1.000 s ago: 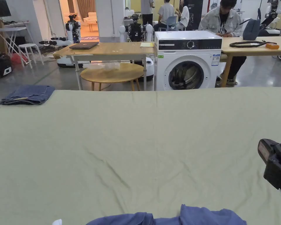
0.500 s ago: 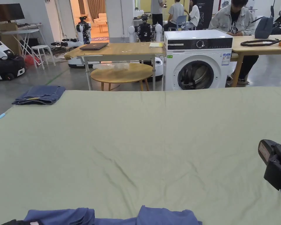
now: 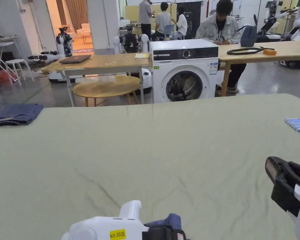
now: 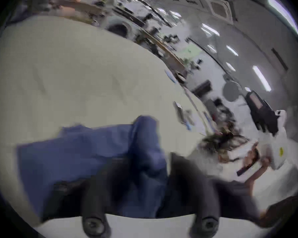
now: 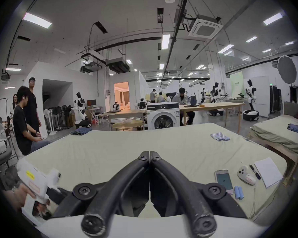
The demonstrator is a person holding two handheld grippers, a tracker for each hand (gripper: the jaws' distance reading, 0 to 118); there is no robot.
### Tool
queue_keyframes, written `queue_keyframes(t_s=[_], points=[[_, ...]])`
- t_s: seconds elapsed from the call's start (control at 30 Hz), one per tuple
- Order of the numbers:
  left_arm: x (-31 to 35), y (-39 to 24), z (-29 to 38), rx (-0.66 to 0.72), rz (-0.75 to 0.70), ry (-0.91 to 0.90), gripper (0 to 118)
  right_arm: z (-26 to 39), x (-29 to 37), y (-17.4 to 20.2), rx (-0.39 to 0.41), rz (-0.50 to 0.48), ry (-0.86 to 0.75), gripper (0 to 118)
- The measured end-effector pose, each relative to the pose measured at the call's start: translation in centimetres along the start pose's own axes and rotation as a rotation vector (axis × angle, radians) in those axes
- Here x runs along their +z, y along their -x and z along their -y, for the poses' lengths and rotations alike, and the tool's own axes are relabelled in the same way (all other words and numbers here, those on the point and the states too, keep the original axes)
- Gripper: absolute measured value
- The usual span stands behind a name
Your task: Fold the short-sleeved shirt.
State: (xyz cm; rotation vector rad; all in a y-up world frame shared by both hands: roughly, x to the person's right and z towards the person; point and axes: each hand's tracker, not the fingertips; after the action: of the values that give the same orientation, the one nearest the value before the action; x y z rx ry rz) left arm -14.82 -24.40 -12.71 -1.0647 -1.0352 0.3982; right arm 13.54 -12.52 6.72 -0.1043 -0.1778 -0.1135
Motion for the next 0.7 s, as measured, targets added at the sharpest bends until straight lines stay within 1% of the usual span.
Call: queue_keyframes(t_s=[0.03,0.07,0.1,0.13,0.17,0.2,0.23,0.27,0.3,0.33,0.37,0.4,0.47,0.53,0.6,0.67,0.7], points=[[-0.7,0.1,0.1,0.051,0.102,0.034,89,0.0,0.2,-0.4,-0.005,0.016,-0.001,0],[-1.0,0.0,0.2,0.096,0.181,0.029,102,0.0,0.5,-1.0,-0.009,0.031,-0.003,0],[-0.6,-0.1,0.2,0.118,0.223,-0.008,102,0.0,0.6,-1.5,-0.013,0.037,-0.004,0],[0.0,0.0,0.0,0.114,0.195,-0.039,102,0.1,0.7,-1.8,-0.019,0.044,-0.004,0],[1.1,0.0,-0.2,0.091,0.127,-0.105,102,0.1,0.8,-2.1,-0.026,0.054,-0.005,0],[2.3,-0.5,-0.3,0.045,0.015,-0.184,99,0.2,0.8,-2.3,-0.033,0.057,-0.004,0],[3.4,-0.9,-0.3,-0.006,-0.102,-0.247,78,0.2,0.7,-2.4,-0.040,0.057,-0.004,0],[4.5,-1.0,-0.2,-0.080,-0.228,-0.294,53,0.4,0.6,-2.5,-0.046,0.056,-0.004,0],[5.0,-1.3,0.4,-0.146,-0.327,-0.323,24,0.5,0.5,-2.4,-0.050,0.054,-0.003,0],[5.2,-1.4,1.0,-0.201,-0.404,-0.339,1,0.7,0.2,-2.3,-0.053,0.050,-0.001,0],[5.0,-1.7,1.6,-0.244,-0.452,-0.332,0,0.9,0.0,-2.2,-0.056,0.042,0.003,0],[4.5,-1.6,2.1,-0.247,-0.372,-0.271,0,1.1,-0.3,-2.0,-0.059,0.033,0.009,0],[2.8,-0.9,3.5,-0.222,-0.292,-0.163,0,1.5,-0.9,-1.4,-0.062,0.013,0.025,0],[-0.4,-0.7,4.8,-0.220,-0.322,-0.085,0,1.9,-1.4,-0.8,-0.065,-0.012,0.045,0],[-4.2,0.4,5.5,-0.244,-0.393,0.020,0,2.4,-1.6,-0.1,-0.059,-0.036,0.068,0],[-6.7,1.7,5.4,-0.188,-0.456,0.029,0,2.8,-1.6,0.3,-0.050,-0.053,0.093,0],[-6.5,2.3,4.9,-0.123,-0.415,0.000,0,3.0,-1.5,0.5,-0.041,-0.060,0.108,0]])
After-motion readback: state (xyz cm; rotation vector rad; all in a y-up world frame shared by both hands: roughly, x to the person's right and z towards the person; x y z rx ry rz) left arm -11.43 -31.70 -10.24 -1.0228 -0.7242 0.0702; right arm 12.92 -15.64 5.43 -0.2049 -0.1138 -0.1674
